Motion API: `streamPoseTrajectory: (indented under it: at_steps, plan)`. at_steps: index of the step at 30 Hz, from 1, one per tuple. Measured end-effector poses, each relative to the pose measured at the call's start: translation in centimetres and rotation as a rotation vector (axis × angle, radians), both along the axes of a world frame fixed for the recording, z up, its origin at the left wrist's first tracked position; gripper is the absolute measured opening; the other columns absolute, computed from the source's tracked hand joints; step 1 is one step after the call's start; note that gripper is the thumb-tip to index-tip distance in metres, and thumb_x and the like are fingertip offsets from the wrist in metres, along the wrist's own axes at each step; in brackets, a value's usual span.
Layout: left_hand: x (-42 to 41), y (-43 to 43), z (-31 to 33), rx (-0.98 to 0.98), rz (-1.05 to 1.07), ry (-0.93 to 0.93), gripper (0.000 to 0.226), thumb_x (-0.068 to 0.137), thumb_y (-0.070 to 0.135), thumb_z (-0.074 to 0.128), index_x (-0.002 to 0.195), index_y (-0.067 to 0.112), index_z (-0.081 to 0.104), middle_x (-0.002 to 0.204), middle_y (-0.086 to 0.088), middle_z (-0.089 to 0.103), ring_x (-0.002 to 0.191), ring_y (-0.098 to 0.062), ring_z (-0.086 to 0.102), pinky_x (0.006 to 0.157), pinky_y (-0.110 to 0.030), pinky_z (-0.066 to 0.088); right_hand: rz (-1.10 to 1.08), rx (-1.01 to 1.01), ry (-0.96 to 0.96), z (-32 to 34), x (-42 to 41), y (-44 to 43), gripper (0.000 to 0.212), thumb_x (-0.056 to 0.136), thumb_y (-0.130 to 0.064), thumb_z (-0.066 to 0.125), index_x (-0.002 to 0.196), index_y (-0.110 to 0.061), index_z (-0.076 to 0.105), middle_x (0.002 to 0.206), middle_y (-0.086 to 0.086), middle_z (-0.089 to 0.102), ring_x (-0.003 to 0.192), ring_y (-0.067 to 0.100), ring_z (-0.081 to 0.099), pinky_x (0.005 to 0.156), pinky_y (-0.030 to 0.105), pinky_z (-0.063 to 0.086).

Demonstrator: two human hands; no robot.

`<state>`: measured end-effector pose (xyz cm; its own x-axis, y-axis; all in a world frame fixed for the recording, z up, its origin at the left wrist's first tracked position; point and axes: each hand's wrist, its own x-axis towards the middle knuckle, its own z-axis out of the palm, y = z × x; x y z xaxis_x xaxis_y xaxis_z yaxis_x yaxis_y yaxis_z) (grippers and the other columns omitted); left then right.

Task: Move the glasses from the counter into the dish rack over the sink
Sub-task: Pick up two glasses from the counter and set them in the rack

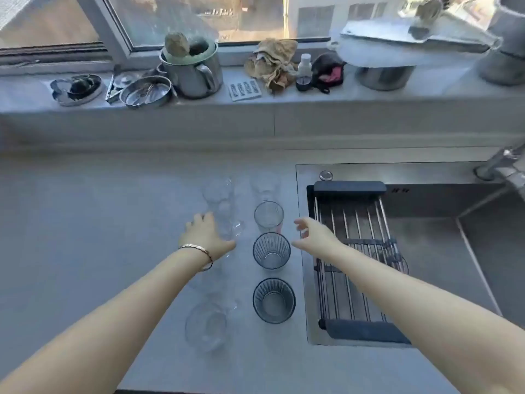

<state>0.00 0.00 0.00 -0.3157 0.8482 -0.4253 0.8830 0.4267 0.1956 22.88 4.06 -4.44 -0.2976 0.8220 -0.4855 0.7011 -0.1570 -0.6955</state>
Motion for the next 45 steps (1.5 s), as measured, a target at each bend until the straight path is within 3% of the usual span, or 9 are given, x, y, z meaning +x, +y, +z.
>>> streamPoseTrajectory:
  at_steps: [4,9,13,16,21,24,27,37,45]
  plan:
    - [-1.3,1.0,-1.3,-0.111,-0.029,0.004,0.078,0.074,0.038,0.065,0.139,0.016,0.026,0.137,-0.011,0.038,0.122,-0.032,0.046,0.094,-0.039,0.044,0.005,0.006,0.04,-0.3,-2.6,2.3,0.074,0.078,-0.016,0.071,0.14,-0.015,0.029,0.137,0.007,0.045,0.119,0.021,0.046,0.086,0.029,0.04]
    - [-2.3,1.9,-3.5,-0.134,0.018,-0.092,0.089,0.071,0.034,0.068,0.143,0.021,0.017,0.132,-0.012,0.04,0.115,-0.034,0.05,0.087,-0.038,0.048,0.038,-0.014,0.099,-2.4,-4.1,3.9,0.055,0.082,-0.001,0.061,0.131,-0.018,0.043,0.129,0.007,0.052,0.115,0.017,0.048,0.084,0.019,0.039]
    - [-2.5,1.7,-4.2,-0.086,0.055,-0.118,0.082,0.064,0.035,0.073,0.134,0.024,0.03,0.126,-0.008,0.046,0.11,-0.03,0.054,0.08,-0.034,0.048,-0.013,-0.036,0.155,-3.7,-4.3,3.8,0.053,0.079,-0.002,0.066,0.126,-0.017,0.048,0.126,0.004,0.056,0.114,0.021,0.055,0.1,0.035,0.045]
    - [-2.2,1.4,-3.1,-0.033,0.082,-0.096,0.077,0.062,0.035,0.073,0.129,0.027,0.036,0.124,-0.004,0.05,0.106,-0.026,0.057,0.071,-0.03,0.045,-0.098,-0.03,0.199,-3.5,-3.3,3.4,0.056,0.071,-0.008,0.076,0.12,-0.019,0.053,0.118,-0.004,0.058,0.105,0.016,0.058,0.093,0.027,0.047]
    - [0.3,1.0,1.3,0.29,0.091,-0.075,0.078,0.059,0.032,0.077,0.128,0.026,0.042,0.117,-0.006,0.05,0.102,-0.029,0.058,0.073,-0.034,0.044,-0.207,0.034,0.212,-1.6,2.2,2.3,0.051,0.065,-0.013,0.079,0.105,-0.027,0.051,0.106,-0.004,0.058,0.077,0.008,0.056,0.073,0.022,0.048]
    - [3.7,1.4,4.4,0.547,0.092,-0.236,0.081,0.055,0.031,0.083,0.126,0.024,0.045,0.11,-0.004,0.048,0.096,-0.025,0.058,0.08,-0.038,0.05,-0.213,0.058,0.189,-0.1,7.2,1.5,0.038,0.068,-0.021,0.074,0.094,-0.036,0.05,0.102,0.001,0.058,0.079,0.008,0.059,0.064,0.014,0.046]
    - [8.0,2.0,6.3,0.64,0.092,-0.399,0.083,0.052,0.04,0.08,0.125,0.024,0.045,0.104,0.001,0.043,0.094,-0.015,0.054,0.08,-0.032,0.051,-0.245,0.093,-0.01,0.4,12.7,1.6,0.036,0.07,-0.035,0.073,0.1,-0.032,0.054,0.106,-0.003,0.058,0.091,0.015,0.059,0.074,0.025,0.045]
    - [19.9,4.0,1.8,0.282,0.113,-0.539,0.074,0.061,0.033,0.077,0.127,0.026,0.043,0.102,0.004,0.038,0.072,0.006,0.041,0.075,-0.021,0.038,-0.018,0.264,-0.453,-2.4,17.3,7.5,0.053,0.073,-0.041,0.071,0.117,-0.024,0.047,0.114,0.006,0.054,0.095,0.027,0.058,0.071,0.03,0.043]
    - [20.6,4.7,-0.6,0.195,0.287,-0.543,0.079,0.062,0.034,0.077,0.129,0.034,0.036,0.107,0.0,0.045,0.081,-0.008,0.053,0.071,-0.025,0.041,0.02,0.262,-0.534,-5.9,16.9,10.2,0.065,0.079,-0.038,0.066,0.133,-0.018,0.035,0.127,0.012,0.048,0.11,0.03,0.051,0.079,0.038,0.049]
